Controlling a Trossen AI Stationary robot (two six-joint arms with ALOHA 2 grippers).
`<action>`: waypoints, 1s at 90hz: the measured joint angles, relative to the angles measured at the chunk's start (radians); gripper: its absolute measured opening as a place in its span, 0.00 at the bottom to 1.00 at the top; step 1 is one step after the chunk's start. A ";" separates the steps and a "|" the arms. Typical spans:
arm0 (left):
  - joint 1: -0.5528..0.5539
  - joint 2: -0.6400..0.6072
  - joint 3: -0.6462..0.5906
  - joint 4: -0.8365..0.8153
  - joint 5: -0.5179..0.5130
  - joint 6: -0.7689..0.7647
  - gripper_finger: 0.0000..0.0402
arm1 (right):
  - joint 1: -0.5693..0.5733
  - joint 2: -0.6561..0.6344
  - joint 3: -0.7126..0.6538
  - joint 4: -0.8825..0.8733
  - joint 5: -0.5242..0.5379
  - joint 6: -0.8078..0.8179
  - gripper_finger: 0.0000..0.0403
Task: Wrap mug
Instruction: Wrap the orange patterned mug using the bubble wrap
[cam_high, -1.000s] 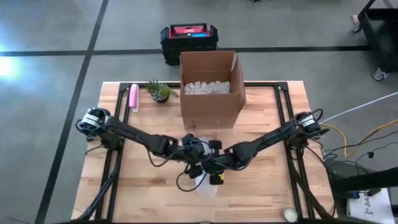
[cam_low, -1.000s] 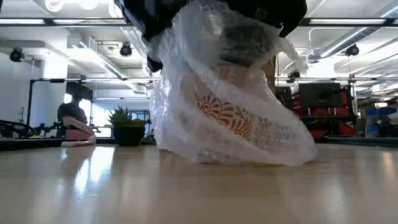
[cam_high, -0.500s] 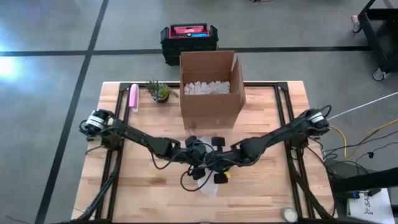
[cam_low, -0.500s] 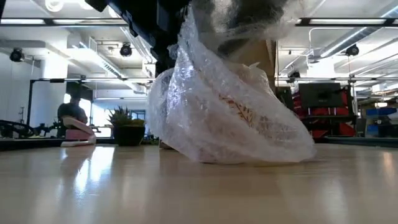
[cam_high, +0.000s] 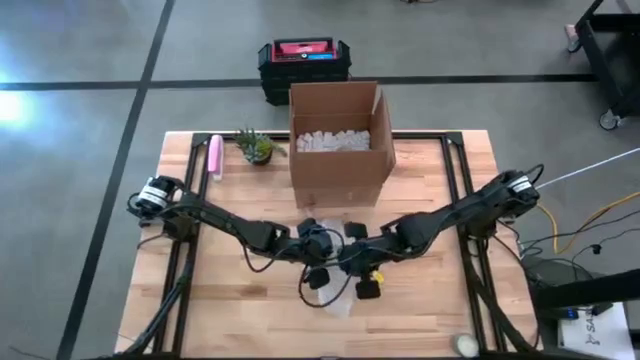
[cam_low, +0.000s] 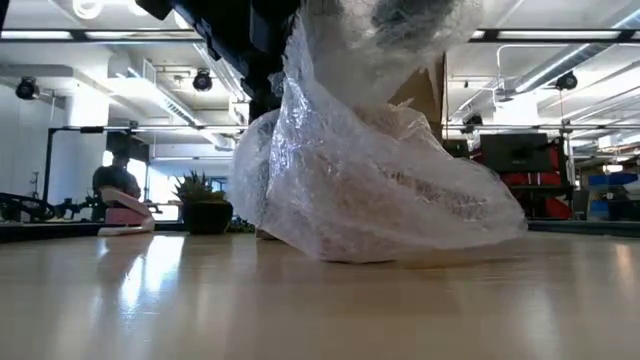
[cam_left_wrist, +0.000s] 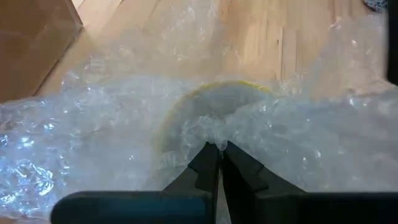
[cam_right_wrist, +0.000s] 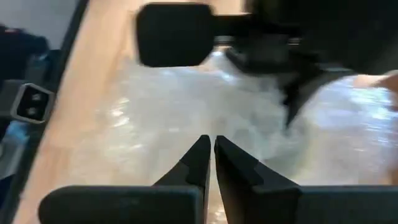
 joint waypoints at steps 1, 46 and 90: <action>0.000 0.000 0.000 0.000 0.000 0.000 0.00 | -0.001 0.004 0.000 0.004 0.000 -0.001 0.02; -0.002 -0.007 -0.021 0.003 -0.008 -0.007 0.00 | -0.053 0.122 -0.014 0.065 0.115 -0.107 0.02; -0.006 -0.008 -0.022 0.018 0.010 0.003 0.00 | -0.019 -0.049 0.004 -0.015 0.140 -0.034 0.02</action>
